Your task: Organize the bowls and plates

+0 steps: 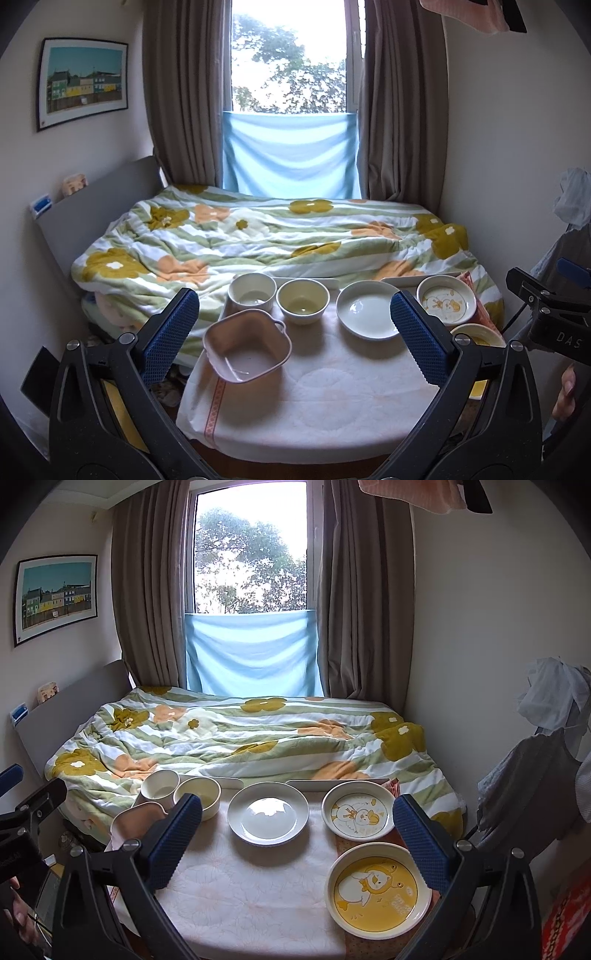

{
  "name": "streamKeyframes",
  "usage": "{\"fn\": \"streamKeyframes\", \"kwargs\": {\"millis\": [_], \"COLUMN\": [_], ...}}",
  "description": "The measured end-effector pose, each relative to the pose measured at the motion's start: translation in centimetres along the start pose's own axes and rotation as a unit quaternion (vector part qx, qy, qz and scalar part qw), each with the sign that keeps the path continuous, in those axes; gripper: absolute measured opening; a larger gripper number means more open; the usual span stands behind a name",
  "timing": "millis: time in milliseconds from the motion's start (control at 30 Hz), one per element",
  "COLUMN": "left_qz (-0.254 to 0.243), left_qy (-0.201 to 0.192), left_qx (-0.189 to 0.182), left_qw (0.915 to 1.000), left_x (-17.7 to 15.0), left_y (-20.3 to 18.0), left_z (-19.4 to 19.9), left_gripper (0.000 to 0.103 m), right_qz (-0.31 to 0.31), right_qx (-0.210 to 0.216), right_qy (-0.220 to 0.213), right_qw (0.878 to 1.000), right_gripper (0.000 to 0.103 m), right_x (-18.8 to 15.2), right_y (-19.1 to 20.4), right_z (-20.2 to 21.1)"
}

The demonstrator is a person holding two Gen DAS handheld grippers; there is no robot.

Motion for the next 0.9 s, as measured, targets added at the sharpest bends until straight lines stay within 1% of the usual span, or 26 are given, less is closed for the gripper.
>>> {"fn": "streamKeyframes", "kwargs": {"millis": [167, 900], "left_qz": [-0.001, -0.001], "left_qy": [0.0, 0.001], "left_qx": [0.0, 0.0], "left_qw": [1.0, 1.0], "left_x": [-0.08, -0.01], "left_y": [-0.03, -0.1], "left_z": [-0.01, -0.03], "left_gripper": [0.103, 0.103], "right_qz": [0.003, 0.003], "right_qx": [0.003, 0.003], "right_qy": [0.002, 0.005], "right_qw": [1.0, 1.0], "right_gripper": [0.103, 0.103], "right_x": [-0.3, -0.21], "right_y": [0.52, 0.5], "right_z": [-0.49, -0.61]}}
Point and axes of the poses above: each gripper's, at about its wrist camera, not at the fingertips, and z roughly against the way its jaws point, y to its left, x to its top, the point moved 2 cm from there along -z, roughly the way its jaws point, and after that the axes turned 6 degrees about z, right-handed, at the moved point
